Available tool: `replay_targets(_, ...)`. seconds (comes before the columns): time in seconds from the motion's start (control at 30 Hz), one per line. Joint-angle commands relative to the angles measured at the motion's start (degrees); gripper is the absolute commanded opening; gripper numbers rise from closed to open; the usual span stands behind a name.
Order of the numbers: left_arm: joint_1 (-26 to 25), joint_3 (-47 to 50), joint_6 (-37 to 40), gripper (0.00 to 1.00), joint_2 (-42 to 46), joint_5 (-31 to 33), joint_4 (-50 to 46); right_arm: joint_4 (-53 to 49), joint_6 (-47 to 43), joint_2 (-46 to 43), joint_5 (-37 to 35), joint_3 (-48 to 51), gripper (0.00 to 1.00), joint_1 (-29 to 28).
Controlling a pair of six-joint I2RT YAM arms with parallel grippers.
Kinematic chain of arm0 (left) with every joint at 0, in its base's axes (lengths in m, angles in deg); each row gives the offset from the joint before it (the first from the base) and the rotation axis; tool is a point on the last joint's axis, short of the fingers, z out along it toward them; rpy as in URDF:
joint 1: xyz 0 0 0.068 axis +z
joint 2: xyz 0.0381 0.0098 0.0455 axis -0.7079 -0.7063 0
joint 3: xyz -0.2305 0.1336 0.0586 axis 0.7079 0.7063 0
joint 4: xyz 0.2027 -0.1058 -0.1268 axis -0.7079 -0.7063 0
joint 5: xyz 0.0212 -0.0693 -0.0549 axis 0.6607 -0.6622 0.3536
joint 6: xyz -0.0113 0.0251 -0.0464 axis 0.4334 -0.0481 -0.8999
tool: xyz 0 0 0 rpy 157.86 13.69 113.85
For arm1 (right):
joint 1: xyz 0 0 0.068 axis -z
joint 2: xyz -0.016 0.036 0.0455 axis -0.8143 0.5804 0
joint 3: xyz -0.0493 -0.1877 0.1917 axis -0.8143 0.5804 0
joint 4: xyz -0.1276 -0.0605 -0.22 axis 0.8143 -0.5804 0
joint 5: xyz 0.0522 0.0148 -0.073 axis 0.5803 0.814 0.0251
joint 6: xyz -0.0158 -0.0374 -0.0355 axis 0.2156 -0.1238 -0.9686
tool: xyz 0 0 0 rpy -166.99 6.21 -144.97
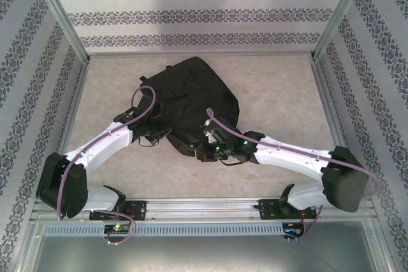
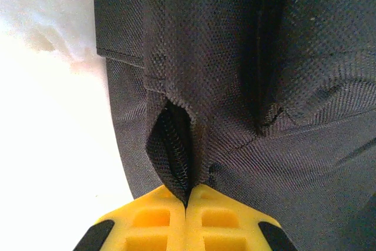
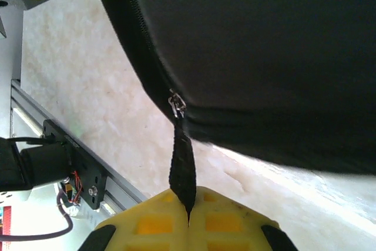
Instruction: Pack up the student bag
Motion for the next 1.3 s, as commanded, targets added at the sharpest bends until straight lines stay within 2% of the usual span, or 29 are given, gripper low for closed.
replay_targets(0.0,2.10,-0.01,2.28,0.00,0.75,5.38,-2.87,-6.73,-3.15,-5.24,-1.31,1.95,0.00,3.07)
replay_targets(0.2,3.29,-0.07,2.90,0.00,1.41,5.78,-3.71,-11.81,-7.93,-11.97,-0.06,3.56,0.00,12.84)
replay_targets(0.33,5.29,-1.49,4.33,0.02,2.24,6.08,-5.72,-10.88,-9.52,-12.89,3.57,3.42,0.00,14.31)
replay_targets(0.4,6.71,-2.69,5.54,0.18,3.30,5.08,-7.26,-8.28,-8.13,-11.84,7.51,3.12,0.00,13.09)
replay_targets(0.5,7.17,-4.87,6.34,0.48,6.20,3.30,-10.89,-7.05,-6.92,-9.89,6.29,0.35,0.00,7.34)
replay_targets(0.57,7.21,-5.15,5.26,0.59,8.78,0.63,-13.20,-6.57,-5.77,-8.03,4.42,-2.25,0.00,3.22)
replay_targets(0.67,7.14,-3.59,2.74,0.68,13.85,-2.44,-16.33,-4.84,-3.81,-4.17,3.53,-6.05,0.00,-1.46)
replay_targets(0.8,6.73,2.05,-0.85,0.74,21.58,-3.08,-21.31,-3.78,-3.43,1.88,2.34,-12.11,0.00,-6.35)
replay_targets(0.97,6.40,8.25,-4.33,0.75,27.71,-6.55,-22.37,-3.71,-4.13,10.72,3.32,-21.06,0.00,-10.40)
replay_targets(1.1,4.66,10.42,-6.55,0.74,29.22,-6.06,-21.94,-3.26,-3.85,15.55,5.04,-25.57,0.00,-11.66)
replay_targets(1.27,3.68,11.21,-7.20,0.71,27.47,-5.32,-18.90,-2.92,-3.84,17.24,5.61,-25.89,0.00,-12.53)
